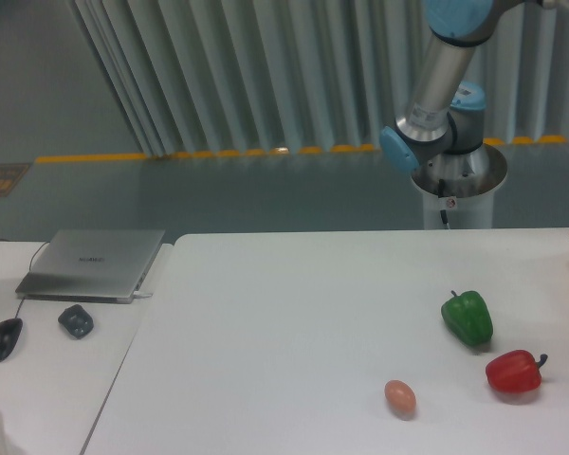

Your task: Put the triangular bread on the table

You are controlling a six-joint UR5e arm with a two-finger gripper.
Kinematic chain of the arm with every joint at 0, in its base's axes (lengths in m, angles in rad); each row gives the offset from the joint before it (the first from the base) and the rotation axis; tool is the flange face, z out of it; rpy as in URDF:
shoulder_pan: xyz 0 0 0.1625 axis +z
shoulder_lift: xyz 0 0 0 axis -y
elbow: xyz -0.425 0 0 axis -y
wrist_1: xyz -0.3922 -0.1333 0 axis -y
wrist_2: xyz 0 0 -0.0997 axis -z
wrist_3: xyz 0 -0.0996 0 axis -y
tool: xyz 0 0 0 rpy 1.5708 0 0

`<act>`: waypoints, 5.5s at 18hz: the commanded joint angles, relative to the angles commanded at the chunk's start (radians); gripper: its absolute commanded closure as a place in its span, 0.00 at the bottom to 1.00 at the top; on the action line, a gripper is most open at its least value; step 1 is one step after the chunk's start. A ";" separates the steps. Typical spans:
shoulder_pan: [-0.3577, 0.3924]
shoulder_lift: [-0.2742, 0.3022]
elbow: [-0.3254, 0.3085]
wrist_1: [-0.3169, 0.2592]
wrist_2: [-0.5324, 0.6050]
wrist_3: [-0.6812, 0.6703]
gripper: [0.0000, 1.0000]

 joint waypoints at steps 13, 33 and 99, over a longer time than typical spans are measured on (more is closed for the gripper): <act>0.002 -0.049 -0.020 0.046 0.006 0.023 0.08; -0.004 0.138 -0.021 -0.110 0.003 0.031 0.79; -0.278 0.184 0.000 -0.274 0.098 0.155 0.00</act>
